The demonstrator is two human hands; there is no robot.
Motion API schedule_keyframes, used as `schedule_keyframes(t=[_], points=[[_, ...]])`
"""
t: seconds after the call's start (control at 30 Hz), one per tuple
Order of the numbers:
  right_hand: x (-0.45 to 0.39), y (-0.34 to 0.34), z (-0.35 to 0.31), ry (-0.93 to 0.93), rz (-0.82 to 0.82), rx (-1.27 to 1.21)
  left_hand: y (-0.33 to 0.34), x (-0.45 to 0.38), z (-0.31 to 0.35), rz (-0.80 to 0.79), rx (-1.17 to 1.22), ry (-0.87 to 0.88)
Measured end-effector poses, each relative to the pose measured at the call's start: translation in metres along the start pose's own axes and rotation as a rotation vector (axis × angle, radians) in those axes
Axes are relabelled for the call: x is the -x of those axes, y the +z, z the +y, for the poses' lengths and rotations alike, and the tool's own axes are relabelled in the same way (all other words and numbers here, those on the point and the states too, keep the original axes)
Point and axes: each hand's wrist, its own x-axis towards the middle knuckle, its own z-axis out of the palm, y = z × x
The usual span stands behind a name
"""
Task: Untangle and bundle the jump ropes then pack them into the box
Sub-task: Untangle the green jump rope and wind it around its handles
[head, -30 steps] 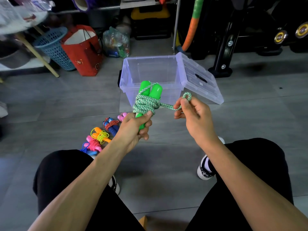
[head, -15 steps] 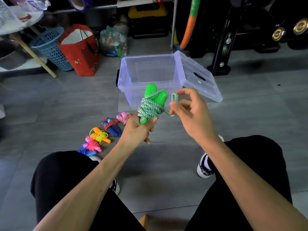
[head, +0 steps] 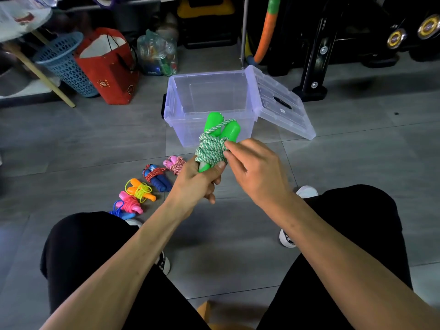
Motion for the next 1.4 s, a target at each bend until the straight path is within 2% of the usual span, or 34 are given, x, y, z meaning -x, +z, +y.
schedule_keyframes(t=[0.33,0.57,0.67,0.8,0.93,1.17,1.27,1.4], points=[[-0.005,-0.005,0.006,0.026,-0.154,-0.080,-0.010,0.004,0.000,-0.009,-0.149,0.035],[-0.004,-0.002,-0.007,-0.017,-0.117,0.191,-0.003,0.004,0.001,0.011,-0.160,0.017],[-0.009,-0.003,-0.006,-0.042,-0.099,0.223,-0.001,0.003,0.004,0.000,-0.061,-0.042],[-0.013,-0.003,-0.004,-0.057,-0.108,0.203,-0.003,0.003,0.013,-0.052,0.145,-0.180],[-0.011,0.000,-0.002,-0.023,-0.189,0.088,-0.010,-0.001,0.015,-0.054,0.126,-0.236],[-0.009,-0.008,0.000,0.210,-0.379,-0.214,-0.016,0.000,0.013,-0.081,0.092,-0.234],[-0.005,-0.011,0.002,0.196,-0.445,-0.201,-0.017,0.001,0.011,-0.106,0.053,-0.219],[0.000,-0.012,-0.001,0.194,-0.517,-0.180,-0.015,-0.001,0.009,-0.016,-0.104,-0.109]])
